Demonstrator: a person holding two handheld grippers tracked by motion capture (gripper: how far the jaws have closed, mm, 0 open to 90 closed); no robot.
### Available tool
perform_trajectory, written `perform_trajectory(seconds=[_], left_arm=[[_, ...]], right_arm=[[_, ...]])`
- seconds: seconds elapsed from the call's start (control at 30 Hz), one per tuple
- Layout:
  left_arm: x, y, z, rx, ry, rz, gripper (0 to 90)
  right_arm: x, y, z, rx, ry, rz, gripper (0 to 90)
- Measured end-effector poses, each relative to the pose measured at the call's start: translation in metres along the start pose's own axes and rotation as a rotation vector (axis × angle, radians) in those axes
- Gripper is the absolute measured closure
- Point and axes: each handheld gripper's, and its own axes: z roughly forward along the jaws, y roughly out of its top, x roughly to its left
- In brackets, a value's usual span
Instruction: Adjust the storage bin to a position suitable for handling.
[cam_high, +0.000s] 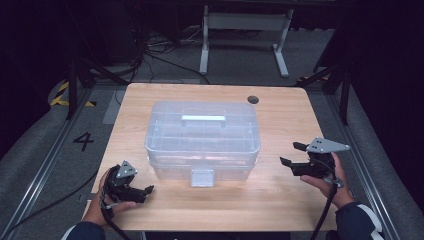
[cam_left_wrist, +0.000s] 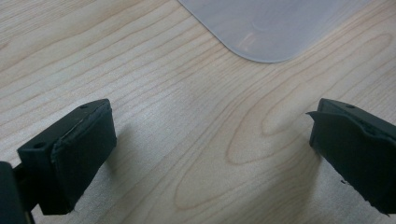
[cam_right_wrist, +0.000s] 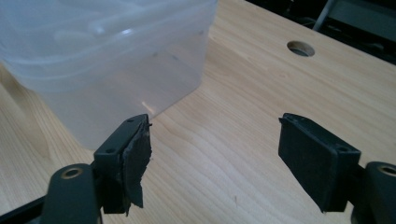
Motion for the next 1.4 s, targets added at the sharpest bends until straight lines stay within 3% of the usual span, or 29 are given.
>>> perform_trajectory(seconds=[0.57, 1.03, 1.4], left_arm=[[0.0, 0.0, 0.0, 0.004, -0.004, -0.003, 0.9], [0.0, 0.0, 0.0, 0.0, -0.002, 0.001, 0.8], [0.0, 0.0, 0.0, 0.001, -0.002, 0.002, 0.8]], right_arm=[[0.008, 0.064, 0.001, -0.066, 0.012, -0.109, 29.3], [0.009, 0.095, 0.007, -0.127, 0.042, -0.116, 32.3], [0.017, 0.117, 0.025, -0.144, 0.09, -0.143, 34.0]])
